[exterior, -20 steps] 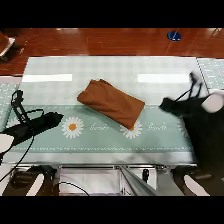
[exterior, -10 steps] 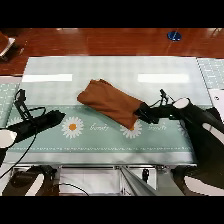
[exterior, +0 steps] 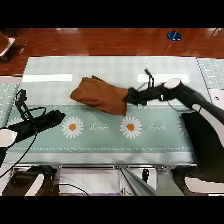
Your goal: Fold the shirts.
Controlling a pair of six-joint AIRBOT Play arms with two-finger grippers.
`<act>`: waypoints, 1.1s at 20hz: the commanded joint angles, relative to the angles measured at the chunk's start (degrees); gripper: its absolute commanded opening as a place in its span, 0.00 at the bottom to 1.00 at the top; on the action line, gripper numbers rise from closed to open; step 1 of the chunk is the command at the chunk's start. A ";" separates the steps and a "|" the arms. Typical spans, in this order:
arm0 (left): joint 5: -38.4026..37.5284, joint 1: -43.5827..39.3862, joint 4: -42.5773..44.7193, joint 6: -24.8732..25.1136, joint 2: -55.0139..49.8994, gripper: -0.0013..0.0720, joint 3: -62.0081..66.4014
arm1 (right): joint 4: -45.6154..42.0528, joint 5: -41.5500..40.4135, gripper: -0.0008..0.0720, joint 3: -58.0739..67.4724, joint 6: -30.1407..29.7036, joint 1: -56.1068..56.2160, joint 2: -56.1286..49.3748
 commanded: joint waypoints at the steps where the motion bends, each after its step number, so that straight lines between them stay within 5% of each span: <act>1: -0.04 0.02 -0.02 0.02 -0.02 0.04 -0.02 | 0.50 5.31 0.03 12.41 -2.49 -0.44 3.63; 9: -0.24 0.00 -0.04 0.02 -0.02 0.04 -0.02 | -9.57 15.52 0.03 29.94 7.61 -15.52 15.50; 15: -0.15 0.00 -2.75 0.04 -0.02 0.04 0.00 | -13.38 24.46 0.04 31.63 13.99 -36.44 23.65; 22: 1.01 0.00 -2.99 0.24 -0.02 0.04 0.00 | -31.50 46.21 0.04 30.05 16.92 -53.18 27.12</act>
